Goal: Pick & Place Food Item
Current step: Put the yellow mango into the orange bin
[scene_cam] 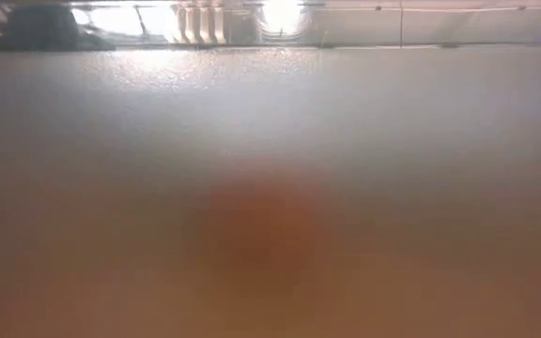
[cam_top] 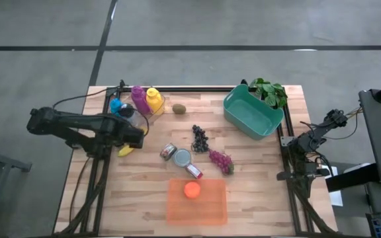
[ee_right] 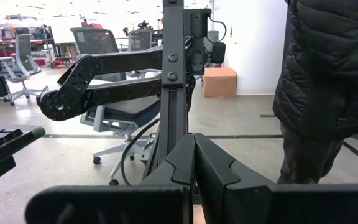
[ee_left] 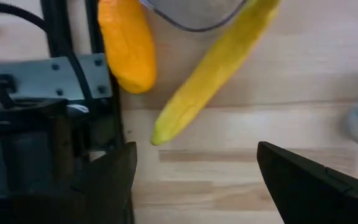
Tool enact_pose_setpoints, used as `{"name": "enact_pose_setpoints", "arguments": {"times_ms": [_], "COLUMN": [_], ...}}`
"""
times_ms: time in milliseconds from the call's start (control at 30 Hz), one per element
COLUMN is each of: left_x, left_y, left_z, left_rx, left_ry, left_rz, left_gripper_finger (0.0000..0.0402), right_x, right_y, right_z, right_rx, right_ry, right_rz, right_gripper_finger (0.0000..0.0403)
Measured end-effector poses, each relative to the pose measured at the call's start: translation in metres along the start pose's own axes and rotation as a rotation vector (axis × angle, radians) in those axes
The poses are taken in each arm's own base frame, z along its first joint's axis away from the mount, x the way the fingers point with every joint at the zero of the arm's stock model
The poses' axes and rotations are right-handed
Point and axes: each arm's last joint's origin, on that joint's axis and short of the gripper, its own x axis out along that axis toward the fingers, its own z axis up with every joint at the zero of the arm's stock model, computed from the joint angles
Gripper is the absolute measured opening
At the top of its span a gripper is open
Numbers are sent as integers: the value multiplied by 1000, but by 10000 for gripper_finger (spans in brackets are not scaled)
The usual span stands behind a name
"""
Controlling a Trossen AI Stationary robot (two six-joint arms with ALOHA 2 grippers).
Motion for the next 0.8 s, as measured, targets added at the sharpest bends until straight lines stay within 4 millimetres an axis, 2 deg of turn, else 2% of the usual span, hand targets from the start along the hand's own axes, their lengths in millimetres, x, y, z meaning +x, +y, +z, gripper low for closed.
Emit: {"name": "enact_pose_setpoints", "arguments": {"times_ms": [167, 333, 567, 800], "left_x": [13, 24, 42, 76], "left_y": [-12, -20, -15, -11], "left_z": [15, 19, 20, 22], "left_rx": [99, 207, 103, 100], "left_ry": [25, 44, 46, 42], "left_rz": [105, 177, 261, 260], "left_gripper_finger": [334, 333, 333, 333], "right_x": [0, 0, 0, 0], "right_y": [0, 0, 0, 0], "right_z": [0, 0, 0, 0], "right_rx": [0, -1, 0, 0], "right_ry": [0, 0, 0, 0], "right_rz": [0, 0, 0, 0], "right_gripper_finger": [8, 8, 8, 8]}}
